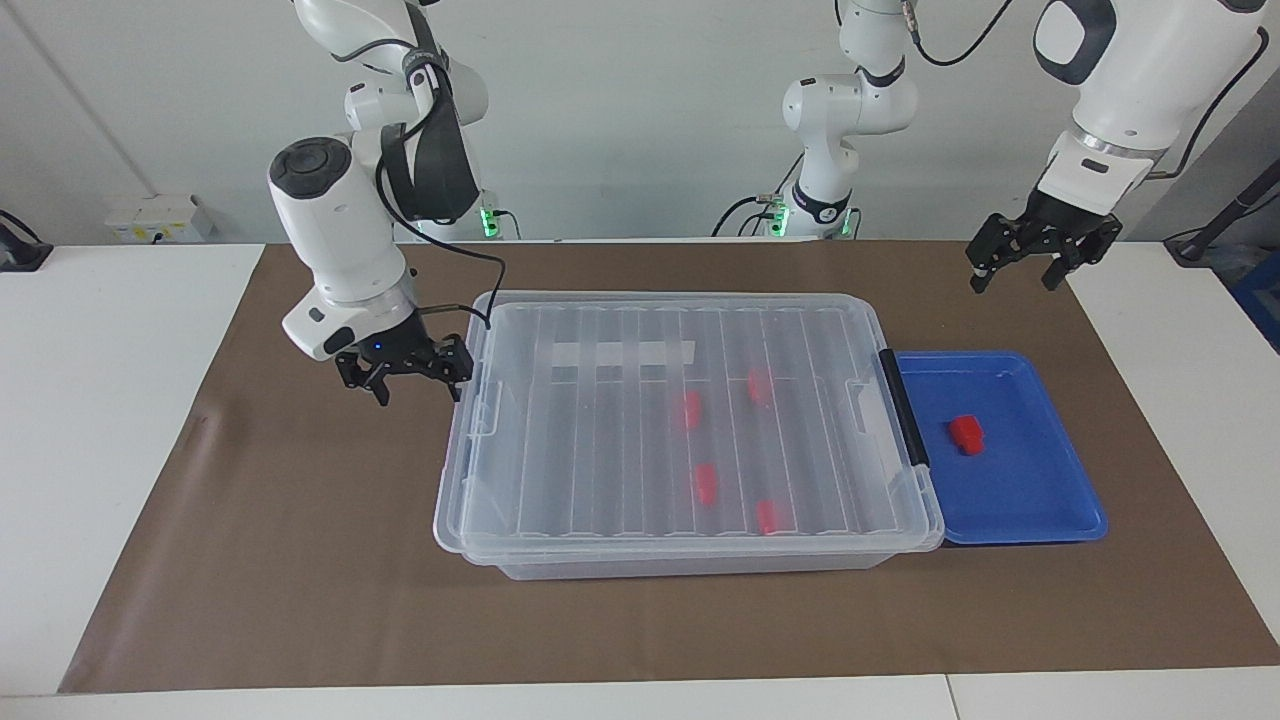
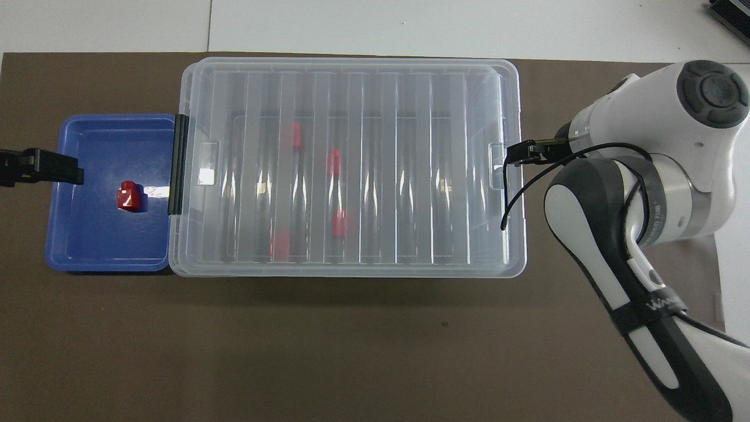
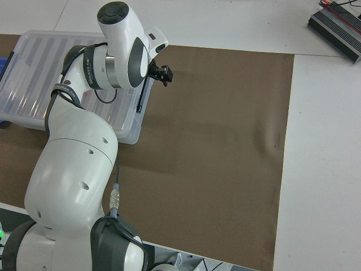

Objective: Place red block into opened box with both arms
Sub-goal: 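Reach the right gripper to the edge of the clear lid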

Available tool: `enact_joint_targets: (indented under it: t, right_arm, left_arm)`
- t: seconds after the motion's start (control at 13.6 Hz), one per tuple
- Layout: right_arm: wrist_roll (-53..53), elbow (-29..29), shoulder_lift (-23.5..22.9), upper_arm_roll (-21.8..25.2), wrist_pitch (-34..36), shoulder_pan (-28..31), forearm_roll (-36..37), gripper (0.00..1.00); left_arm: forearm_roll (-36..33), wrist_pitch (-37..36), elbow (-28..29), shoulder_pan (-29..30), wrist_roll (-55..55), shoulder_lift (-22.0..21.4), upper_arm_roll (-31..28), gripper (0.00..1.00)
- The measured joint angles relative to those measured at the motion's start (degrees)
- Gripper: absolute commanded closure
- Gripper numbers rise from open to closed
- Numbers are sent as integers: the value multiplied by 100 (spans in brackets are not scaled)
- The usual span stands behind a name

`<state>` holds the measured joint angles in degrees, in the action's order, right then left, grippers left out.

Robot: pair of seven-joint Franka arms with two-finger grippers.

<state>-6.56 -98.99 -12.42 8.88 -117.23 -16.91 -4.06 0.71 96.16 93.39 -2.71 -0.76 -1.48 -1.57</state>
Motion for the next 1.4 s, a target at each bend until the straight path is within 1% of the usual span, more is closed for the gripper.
enact_joint_targets:
  t: [0.44, 0.81, 1.1, 1.4]
  right_arm:
    - [0, -9, -1, -15, -31, -84, -6, 0]
    - [0, -25, -21, -29, -259, -230, -8, 0]
    - [0, -95, -46, -4, -336, -148, -5, 0]
    - [2, -105, -50, 9, -359, 112, 85, 0]
  left_arm:
    - [0, 0, 0, 0, 0, 0, 0, 0]
    - [0, 0, 0, 0, 0, 0, 0, 0]
    - [0, 0, 0, 0, 0, 0, 0, 0]
    - [0, 0, 0, 0, 0, 0, 0, 0]
